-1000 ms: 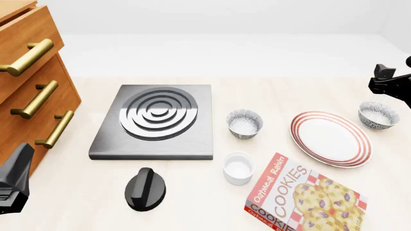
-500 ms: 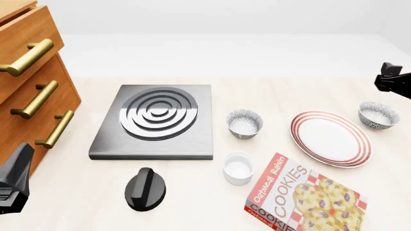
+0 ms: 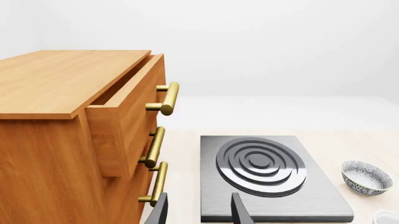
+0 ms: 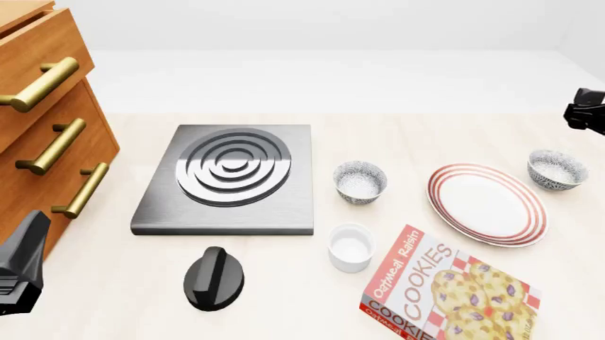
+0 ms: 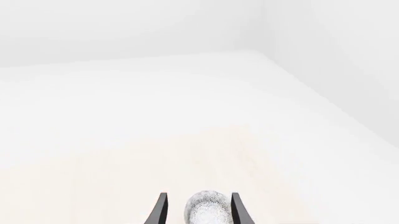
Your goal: Pick the akita bowl next to the plate and place it on the plate.
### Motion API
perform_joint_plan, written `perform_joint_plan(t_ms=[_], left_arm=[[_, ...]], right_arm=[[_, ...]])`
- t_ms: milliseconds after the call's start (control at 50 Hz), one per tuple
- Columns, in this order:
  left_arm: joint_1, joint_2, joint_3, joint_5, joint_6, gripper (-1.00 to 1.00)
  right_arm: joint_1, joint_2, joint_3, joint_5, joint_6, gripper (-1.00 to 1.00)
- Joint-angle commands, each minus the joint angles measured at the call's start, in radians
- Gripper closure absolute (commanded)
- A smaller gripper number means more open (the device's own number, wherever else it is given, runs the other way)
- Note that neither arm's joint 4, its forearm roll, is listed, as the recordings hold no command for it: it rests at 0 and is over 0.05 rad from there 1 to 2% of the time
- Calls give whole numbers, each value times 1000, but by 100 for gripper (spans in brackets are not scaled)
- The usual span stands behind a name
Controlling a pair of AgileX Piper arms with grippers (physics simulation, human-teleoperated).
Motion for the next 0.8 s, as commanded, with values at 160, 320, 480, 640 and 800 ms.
perform_joint_plan(t_ms=[160,320,480,640,800], left_arm=[[0,0,0,0,0,-100],[0,0,0,0,0,-100],[0,0,0,0,0,-100],[0,0,0,0,0,-100],[0,0,0,0,0,-100]], right_arm=[[-38,28,-39,25,17,-100],[-62,49,-59,32,24,-100],[-80,70,-72,36,32,-100],[-94,87,-83,38,37,-100],[-102,102,-91,38,42,-100]])
